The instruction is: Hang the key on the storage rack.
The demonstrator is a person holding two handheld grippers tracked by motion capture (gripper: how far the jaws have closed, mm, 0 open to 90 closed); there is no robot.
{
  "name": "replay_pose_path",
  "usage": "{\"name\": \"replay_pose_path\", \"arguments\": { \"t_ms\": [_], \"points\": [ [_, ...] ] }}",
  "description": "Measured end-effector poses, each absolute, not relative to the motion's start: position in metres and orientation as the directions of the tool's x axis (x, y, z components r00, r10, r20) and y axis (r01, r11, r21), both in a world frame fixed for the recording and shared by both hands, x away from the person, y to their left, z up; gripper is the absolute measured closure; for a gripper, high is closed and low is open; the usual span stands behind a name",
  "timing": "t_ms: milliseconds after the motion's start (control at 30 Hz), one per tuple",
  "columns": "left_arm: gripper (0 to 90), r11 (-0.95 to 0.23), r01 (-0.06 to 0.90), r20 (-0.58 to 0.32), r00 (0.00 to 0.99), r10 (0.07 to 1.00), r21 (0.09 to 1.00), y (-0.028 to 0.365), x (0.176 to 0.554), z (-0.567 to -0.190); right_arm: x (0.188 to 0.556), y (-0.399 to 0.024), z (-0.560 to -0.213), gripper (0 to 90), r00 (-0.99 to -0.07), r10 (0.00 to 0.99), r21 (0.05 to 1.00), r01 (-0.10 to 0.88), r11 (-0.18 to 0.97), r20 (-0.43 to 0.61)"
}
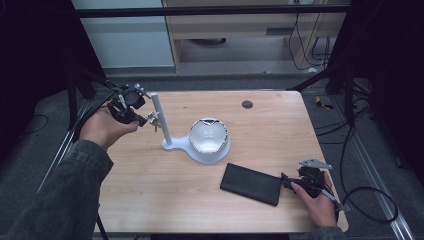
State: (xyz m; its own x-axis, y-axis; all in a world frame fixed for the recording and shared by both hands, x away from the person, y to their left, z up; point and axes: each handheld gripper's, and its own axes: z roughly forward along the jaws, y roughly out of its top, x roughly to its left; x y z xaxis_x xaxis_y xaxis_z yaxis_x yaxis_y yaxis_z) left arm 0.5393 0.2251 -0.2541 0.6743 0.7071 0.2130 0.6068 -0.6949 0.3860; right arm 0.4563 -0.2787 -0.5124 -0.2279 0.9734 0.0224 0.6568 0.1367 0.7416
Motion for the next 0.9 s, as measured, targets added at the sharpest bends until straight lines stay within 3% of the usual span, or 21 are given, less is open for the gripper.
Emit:
{"name": "replay_pose_path", "arguments": {
  "t_ms": [900],
  "points": [
    [89.7,-0.66,0.626,0.213,0.639,0.739,0.415,0.226,0.552,-0.263,0.456,-0.279,-0.512,7.0,-0.226,0.974,0.741,0.657,0.135,0.023]
  ]
}}
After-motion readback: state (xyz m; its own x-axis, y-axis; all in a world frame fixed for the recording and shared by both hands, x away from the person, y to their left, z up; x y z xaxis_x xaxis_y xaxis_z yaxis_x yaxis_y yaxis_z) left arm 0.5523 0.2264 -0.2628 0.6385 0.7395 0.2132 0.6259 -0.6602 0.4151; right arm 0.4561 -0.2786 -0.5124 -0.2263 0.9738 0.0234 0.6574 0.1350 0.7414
